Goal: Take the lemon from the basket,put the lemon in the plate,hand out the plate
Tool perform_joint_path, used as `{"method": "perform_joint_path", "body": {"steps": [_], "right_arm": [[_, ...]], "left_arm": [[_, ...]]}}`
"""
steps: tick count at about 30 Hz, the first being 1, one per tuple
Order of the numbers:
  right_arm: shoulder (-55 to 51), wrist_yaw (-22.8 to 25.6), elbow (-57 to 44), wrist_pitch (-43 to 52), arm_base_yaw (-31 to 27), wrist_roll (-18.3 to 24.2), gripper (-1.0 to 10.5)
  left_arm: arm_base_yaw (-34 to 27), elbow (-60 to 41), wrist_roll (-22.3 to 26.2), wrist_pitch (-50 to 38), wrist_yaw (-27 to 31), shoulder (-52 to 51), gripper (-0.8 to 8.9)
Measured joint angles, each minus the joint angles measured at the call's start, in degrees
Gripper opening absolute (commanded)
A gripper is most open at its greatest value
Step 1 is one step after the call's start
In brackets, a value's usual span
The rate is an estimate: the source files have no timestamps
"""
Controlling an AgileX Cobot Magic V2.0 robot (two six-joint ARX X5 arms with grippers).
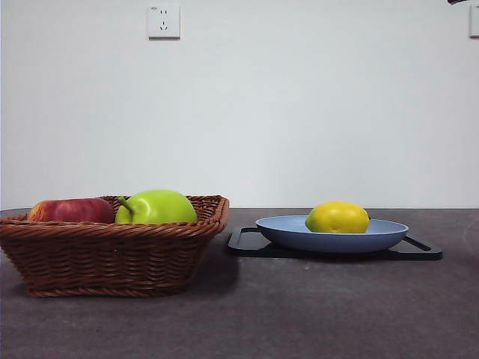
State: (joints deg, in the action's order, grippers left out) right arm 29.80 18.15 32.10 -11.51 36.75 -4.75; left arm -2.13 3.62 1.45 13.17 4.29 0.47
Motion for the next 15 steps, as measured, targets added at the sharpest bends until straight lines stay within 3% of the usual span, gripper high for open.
{"method": "perform_joint_path", "body": {"steps": [15], "right_arm": [[0.0,-0.02,0.0,0.0,0.0,0.0,0.0]], "left_arm": [[-0.02,-2.08,-0.9,-1.29,-0.17,-0.13,0.08]]}}
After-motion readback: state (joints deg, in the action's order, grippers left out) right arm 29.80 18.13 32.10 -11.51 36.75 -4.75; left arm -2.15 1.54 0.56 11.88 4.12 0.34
